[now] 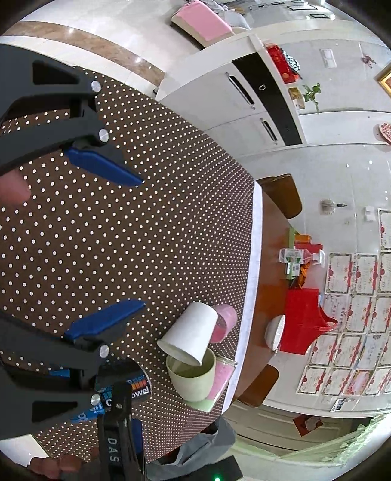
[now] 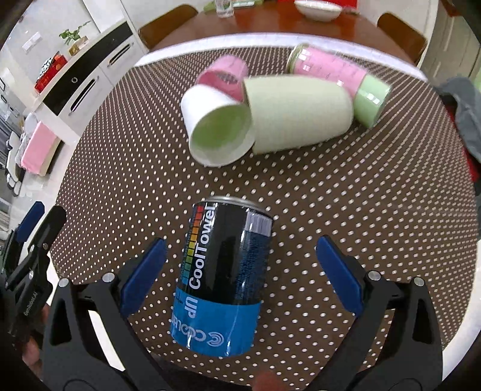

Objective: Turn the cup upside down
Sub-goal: 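Close the right gripper on the CoolTowel cup while the left gripper opens and withdraws, then rotate the right gripper to turn the CoolTowel cup upside down, then lower the inverted cup onto the tablecloth and open the right gripper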

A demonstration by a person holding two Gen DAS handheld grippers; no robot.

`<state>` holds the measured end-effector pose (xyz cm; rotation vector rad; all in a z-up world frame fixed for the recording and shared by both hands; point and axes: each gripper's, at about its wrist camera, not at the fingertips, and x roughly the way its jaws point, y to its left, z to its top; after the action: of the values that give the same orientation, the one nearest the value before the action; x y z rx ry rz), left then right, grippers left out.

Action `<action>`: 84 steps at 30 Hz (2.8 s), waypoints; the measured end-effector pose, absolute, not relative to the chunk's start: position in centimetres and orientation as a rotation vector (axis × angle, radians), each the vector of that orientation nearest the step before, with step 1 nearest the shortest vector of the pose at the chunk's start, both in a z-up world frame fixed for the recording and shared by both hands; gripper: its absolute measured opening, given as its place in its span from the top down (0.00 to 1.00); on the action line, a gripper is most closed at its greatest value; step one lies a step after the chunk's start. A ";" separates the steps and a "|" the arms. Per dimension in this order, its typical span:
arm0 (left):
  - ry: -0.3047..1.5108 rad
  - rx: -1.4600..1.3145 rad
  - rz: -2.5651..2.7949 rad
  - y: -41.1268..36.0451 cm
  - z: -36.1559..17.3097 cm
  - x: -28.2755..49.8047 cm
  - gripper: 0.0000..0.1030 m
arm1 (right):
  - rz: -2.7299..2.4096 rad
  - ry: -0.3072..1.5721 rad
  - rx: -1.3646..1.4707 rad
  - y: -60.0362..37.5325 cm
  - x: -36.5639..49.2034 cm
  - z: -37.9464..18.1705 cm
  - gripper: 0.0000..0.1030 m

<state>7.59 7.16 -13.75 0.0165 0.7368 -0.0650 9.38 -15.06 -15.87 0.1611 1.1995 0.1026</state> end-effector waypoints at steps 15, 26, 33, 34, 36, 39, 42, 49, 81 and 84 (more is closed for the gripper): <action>0.783 0.012 -0.054 7.2 -15.2 7.6 0.26 | 0.208 1.318 0.234 -14.9 11.9 -18.4 0.33; 0.775 0.032 -0.067 5.9 -14.5 7.0 0.26 | 0.276 1.091 0.456 -19.6 9.1 -15.4 0.35; 0.762 0.045 -0.065 5.2 -13.9 6.5 0.26 | 0.258 0.879 0.373 -19.3 7.6 -11.9 0.35; 0.759 0.045 -0.060 5.2 -13.8 6.4 0.26 | 0.252 0.850 0.343 -18.9 7.2 -11.7 0.35; 0.753 0.040 -0.050 5.4 -13.6 6.3 0.26 | 0.211 0.766 0.229 -17.9 6.0 -10.7 0.35; 0.745 0.028 -0.042 5.6 -13.3 6.2 0.26 | 0.181 0.658 0.095 -16.7 4.6 -10.0 0.35; 0.735 0.018 -0.043 5.7 -13.1 6.2 0.26 | 0.147 0.570 -0.034 -14.8 3.7 -10.0 0.35; 0.736 0.032 -0.039 5.5 -13.2 6.3 0.26 | 0.113 0.563 -0.108 -14.0 3.7 -13.1 0.35; 0.726 0.057 -0.037 4.8 -13.0 5.4 0.26 | 0.128 0.644 -0.038 -14.5 2.8 -15.0 0.06; 0.719 0.058 -0.041 4.7 -12.8 5.1 0.26 | 0.129 0.647 -0.012 -15.0 2.7 -14.5 0.06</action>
<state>5.06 4.67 -12.80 0.0583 0.7192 -0.0412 2.66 -14.97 -14.46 -0.0120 0.6467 0.1290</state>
